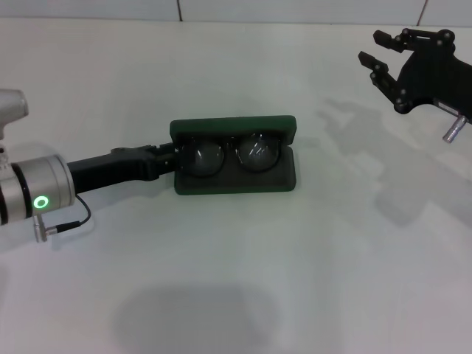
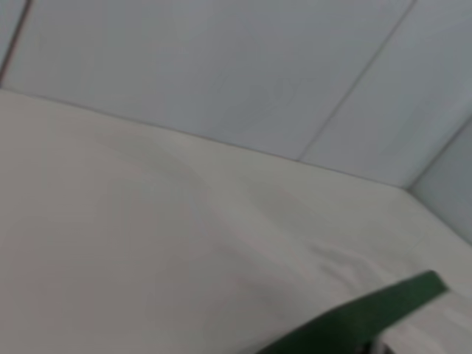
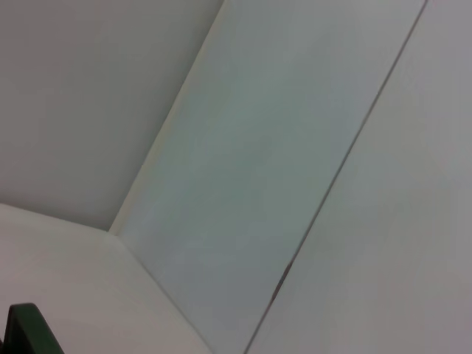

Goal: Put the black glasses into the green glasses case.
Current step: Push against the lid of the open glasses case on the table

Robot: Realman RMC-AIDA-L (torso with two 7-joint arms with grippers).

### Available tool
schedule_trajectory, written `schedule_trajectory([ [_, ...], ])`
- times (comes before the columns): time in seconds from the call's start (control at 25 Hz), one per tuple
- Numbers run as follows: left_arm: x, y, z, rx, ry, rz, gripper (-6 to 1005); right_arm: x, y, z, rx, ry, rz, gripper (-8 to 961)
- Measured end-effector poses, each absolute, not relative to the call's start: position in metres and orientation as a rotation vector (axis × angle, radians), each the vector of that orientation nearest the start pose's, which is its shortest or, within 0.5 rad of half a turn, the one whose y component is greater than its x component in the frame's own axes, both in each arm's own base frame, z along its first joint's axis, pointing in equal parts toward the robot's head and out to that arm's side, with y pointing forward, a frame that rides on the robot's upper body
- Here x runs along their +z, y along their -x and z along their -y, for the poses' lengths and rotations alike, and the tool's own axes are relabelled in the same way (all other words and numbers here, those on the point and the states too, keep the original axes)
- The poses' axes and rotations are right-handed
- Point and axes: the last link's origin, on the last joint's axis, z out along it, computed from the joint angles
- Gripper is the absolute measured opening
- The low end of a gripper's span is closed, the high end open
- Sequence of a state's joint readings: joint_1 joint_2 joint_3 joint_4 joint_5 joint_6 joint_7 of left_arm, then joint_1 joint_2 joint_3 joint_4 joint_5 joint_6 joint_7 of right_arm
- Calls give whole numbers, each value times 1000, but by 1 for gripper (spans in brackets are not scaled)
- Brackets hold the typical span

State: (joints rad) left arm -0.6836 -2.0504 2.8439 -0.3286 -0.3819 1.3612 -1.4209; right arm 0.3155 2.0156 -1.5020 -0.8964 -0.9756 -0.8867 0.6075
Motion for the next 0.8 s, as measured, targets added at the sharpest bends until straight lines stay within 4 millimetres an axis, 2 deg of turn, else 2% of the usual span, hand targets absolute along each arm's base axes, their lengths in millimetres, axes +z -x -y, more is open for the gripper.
schedule_trajectory([
  [0.28,-35,306,-342,-680,2370,1252,570,4,-223,-368,542,2204,179,268],
  [0.8,-37,298,-339,-695,2438,1238,569,6,-230,-369,528,2192,163,267],
])
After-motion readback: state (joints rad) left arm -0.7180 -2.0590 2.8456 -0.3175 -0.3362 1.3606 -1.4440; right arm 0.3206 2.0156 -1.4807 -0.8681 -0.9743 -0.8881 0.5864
